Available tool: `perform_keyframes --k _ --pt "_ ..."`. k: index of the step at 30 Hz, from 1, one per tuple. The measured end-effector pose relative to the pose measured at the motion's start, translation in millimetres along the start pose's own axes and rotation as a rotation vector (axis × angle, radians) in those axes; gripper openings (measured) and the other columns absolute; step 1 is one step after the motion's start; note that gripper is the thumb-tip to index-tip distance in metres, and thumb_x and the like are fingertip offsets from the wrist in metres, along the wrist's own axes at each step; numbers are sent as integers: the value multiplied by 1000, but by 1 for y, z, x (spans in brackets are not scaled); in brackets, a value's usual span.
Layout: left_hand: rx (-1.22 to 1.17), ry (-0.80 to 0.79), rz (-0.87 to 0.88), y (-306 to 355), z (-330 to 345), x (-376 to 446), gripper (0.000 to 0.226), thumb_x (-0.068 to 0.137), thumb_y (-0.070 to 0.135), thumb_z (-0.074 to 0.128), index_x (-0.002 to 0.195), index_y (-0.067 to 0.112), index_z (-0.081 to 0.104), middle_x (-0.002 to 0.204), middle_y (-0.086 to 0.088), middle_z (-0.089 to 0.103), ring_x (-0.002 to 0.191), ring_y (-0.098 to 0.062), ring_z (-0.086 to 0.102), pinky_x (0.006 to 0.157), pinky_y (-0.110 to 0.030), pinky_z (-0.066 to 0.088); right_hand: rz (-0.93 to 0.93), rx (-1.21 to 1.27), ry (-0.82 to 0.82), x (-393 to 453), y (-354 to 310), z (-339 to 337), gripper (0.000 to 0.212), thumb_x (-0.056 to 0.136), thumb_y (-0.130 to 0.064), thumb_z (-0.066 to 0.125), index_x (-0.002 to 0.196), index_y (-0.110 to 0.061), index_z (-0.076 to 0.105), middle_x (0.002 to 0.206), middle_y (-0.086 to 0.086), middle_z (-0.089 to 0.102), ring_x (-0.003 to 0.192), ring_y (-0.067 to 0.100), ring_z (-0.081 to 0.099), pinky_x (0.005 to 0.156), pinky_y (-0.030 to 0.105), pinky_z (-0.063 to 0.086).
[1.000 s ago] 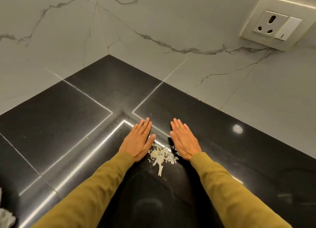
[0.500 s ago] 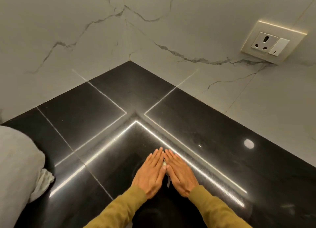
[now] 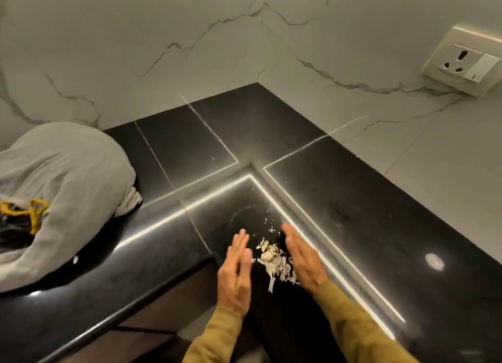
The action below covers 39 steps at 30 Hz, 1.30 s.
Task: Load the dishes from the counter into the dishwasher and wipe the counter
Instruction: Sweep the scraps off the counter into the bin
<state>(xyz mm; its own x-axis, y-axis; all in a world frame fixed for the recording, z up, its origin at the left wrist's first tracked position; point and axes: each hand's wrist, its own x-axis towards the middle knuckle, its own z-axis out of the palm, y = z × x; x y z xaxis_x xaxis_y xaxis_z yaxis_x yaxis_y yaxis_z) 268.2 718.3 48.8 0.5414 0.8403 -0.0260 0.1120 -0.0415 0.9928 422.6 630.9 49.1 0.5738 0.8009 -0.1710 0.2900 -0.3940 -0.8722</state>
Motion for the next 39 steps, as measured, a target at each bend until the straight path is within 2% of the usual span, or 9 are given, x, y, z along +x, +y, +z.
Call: perform_keyframes --k 5,11,18,20,22,27,32,37,39 --pt "-623 558 -357 -18 -26 -40 41 105 28 33 133 11 59 139 -1 59 135 -8 48 122 -35 21 -39 -428 -3 75 6 -28 58 106 -41 23 156 -14 13 164 1 7 149 7 1 119 24 -4" --pt "-1182 546 -548 -39 -7 -45 55 105 40 27 138 4 52 145 -11 54 136 -23 47 119 -37 26 -217 -880 -170 117 0 -3 72 98 -59 7 156 -18 -2 163 -2 -10 148 9 -16 122 38 -11" --pt "-1290 601 -571 -43 -3 -26 50 105 40 31 128 9 62 134 -9 62 124 -21 59 106 -36 39 -592 -688 -636 31 3 -21 59 105 -47 19 157 -19 12 164 -6 2 150 4 -6 122 27 -5" --pt "-1324 605 -575 -50 -2 -24 53 105 39 31 110 11 76 127 -8 68 111 -18 69 98 -34 44 -500 -542 -584 37 4 -35 59 103 -50 24 156 -25 19 163 -12 9 149 1 2 122 22 1" --pt "-1346 589 -576 -54 0 -23 54 105 39 31 105 12 78 124 -7 70 106 -16 71 96 -35 46 -331 -460 -333 75 9 -52 63 99 -60 24 155 -31 19 162 -16 7 149 1 3 122 24 3" --pt "-1383 540 -557 -55 0 -25 46 96 44 42 115 14 71 125 -8 70 110 -19 69 94 -43 52 -61 -820 -57 176 20 -62 65 104 -49 17 157 -11 8 165 3 0 151 12 -5 122 33 -6" --pt "-1408 530 -584 -58 -1 -25 50 79 45 56 113 14 74 127 -8 69 107 -20 71 89 -45 54 -279 -735 -216 137 13 -49 74 97 -60 9 156 -16 12 162 -3 2 150 9 -5 122 29 -7" --pt "-1404 498 -589 -64 -4 -23 68 41 39 88 103 12 80 127 -9 69 108 -22 71 89 -46 54 -354 -501 -512 71 2 -52 53 103 -45 25 150 -25 35 159 -15 22 147 -5 11 121 20 2" --pt "-1413 493 -573 -68 -5 -22 80 28 37 97 102 10 80 125 -9 70 105 -22 72 85 -44 58 -285 -398 -434 76 0 -58 53 100 -52 29 147 -31 41 156 -19 30 146 -2 19 122 24 10"
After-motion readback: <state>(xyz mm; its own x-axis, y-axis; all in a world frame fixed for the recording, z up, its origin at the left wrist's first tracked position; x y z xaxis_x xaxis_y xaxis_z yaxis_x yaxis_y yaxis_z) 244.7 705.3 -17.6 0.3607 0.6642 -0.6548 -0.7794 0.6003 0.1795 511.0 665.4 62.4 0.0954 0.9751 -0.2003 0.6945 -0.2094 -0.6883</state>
